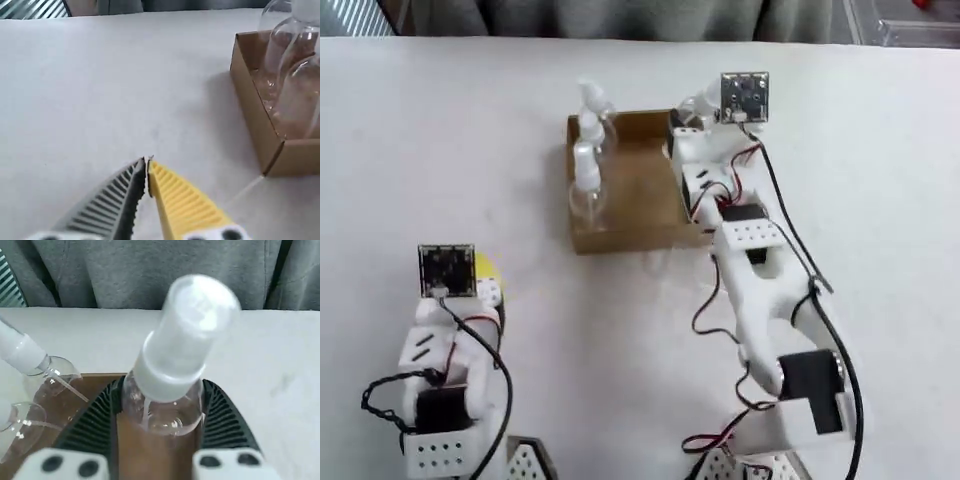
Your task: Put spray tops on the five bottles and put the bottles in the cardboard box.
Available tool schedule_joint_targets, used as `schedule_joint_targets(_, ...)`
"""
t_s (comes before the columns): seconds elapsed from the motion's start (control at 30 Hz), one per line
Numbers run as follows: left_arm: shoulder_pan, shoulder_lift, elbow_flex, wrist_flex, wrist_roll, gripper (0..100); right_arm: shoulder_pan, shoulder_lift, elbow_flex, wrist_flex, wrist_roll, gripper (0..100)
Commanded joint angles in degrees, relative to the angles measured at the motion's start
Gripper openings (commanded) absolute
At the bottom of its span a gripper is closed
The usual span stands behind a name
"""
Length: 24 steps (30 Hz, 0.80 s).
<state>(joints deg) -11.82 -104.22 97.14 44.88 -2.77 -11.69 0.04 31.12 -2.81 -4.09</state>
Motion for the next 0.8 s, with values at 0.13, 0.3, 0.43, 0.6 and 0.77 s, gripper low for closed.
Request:
schedule_joint_targets(0.13,-0.8,-0.5,-0.1,-0.6,-0.6,2,0.3,5.8,-10.1,-1.0,0.8,1.5)
schedule_joint_targets(0.3,-0.8,-0.5,-0.1,-0.6,-0.6,2,0.3,11.0,-13.7,-1.0,0.8,1.5)
schedule_joint_targets(0.43,-0.8,-0.5,-0.1,-0.7,-0.6,2,0.3,14.5,-15.6,-1.0,0.8,1.5)
schedule_joint_targets(0.6,-0.8,-0.5,-0.1,-0.7,-0.6,2,0.3,18.4,-18.4,-1.0,0.9,1.5)
schedule_joint_targets(0.77,-0.8,-0.5,-0.1,-0.7,-0.6,2,0.3,19.8,-19.3,-1.0,0.9,1.5)
